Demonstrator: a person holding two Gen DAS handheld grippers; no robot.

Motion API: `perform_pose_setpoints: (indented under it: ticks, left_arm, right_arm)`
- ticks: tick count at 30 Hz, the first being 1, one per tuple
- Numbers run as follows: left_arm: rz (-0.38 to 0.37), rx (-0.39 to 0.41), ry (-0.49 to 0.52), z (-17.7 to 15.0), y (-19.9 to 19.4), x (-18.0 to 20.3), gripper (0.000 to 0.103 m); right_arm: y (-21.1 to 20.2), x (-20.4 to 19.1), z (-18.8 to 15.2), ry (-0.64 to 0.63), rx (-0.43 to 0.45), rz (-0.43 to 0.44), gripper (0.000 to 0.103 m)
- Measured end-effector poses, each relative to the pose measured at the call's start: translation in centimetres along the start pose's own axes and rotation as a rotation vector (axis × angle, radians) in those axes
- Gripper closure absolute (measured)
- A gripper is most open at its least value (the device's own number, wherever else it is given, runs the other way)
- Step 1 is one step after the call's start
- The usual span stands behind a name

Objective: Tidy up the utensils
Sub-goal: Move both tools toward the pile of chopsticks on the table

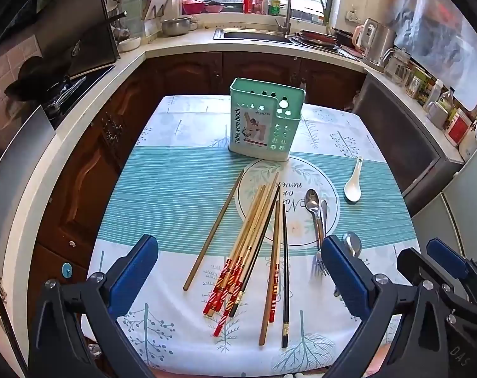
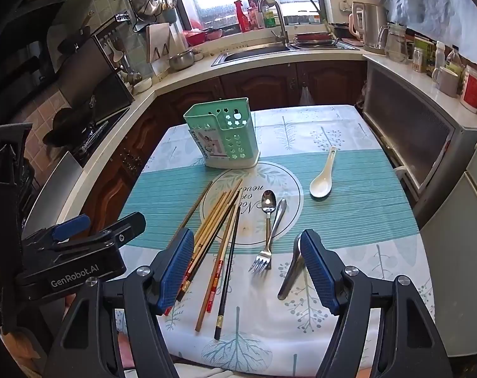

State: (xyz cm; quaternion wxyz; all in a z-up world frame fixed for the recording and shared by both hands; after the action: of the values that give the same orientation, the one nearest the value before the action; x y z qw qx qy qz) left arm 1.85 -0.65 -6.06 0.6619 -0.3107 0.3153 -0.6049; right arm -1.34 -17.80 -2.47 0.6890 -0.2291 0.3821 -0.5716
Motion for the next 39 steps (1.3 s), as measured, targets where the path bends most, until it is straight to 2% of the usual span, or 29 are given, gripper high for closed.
perform_pose_setpoints:
  ticks: [5, 14, 19, 23, 26, 30, 33, 39]
  left_arm:
    - [0.014, -0.01, -0.029, 0.6, -0.1, -0.8, 0.001]
    - [0.02, -0.005, 0.012, 1.5, -0.2, -0.6, 0.001]
    - [-0.021, -0.022, -0.003, 1.9, 0.2, -1.1, 0.001]
    - [-0.032, -0.029, -0.027, 2.5, 0.6, -1.7, 0.001]
    - [-0.045, -0.005, -0.04, 3.2, 0.8, -2.4, 0.001]
    - [-0.012, 0.026, -0.011, 4.6, 0.7, -3.3, 0.001]
    - [0.011, 0.018, 0.016, 5.8, 1.0, -4.1, 0.001]
    - [-0.014, -0.002, 0.033, 8.0, 2.7, -5.4, 0.001]
  right_arm:
    - [0.1, -0.3, 0.5, -0.004, -0.001, 0.004, 0.032]
    - [0.4, 0.2, 0.7, 0.008, -0.006, 0.02, 0.032]
    - [0.3, 0.7, 1.1, 0.015, 0.006, 0.016, 0.032]
    - [0.2, 1.2, 1.8, 0.011, 0.022, -0.004, 0.032]
    - [0.2, 1.7, 2.5, 0.004, 0.027, -0.013, 0.032]
    - [0.4, 2.4, 4.0, -0.015, 0.03, -0.035, 0.032]
    - [0.6, 3.1, 5.0, -0.027, 0.028, -0.058, 0.032]
    - [1.2, 4.0, 7.3, -0.065, 0.035, -0.103, 0.032]
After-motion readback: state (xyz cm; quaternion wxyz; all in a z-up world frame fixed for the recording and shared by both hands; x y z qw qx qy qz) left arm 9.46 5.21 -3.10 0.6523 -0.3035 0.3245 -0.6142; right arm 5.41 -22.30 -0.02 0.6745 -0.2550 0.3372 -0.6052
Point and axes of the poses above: each gripper's, at about its wrist camera, not at the fingertips, and y roughly the way its jaws point, x to its right, z to its top, the point moved 3 cm from there along y, roughly the way its jaws point, and after that the axes turned 6 degrees about z, right-handed, at the moved point
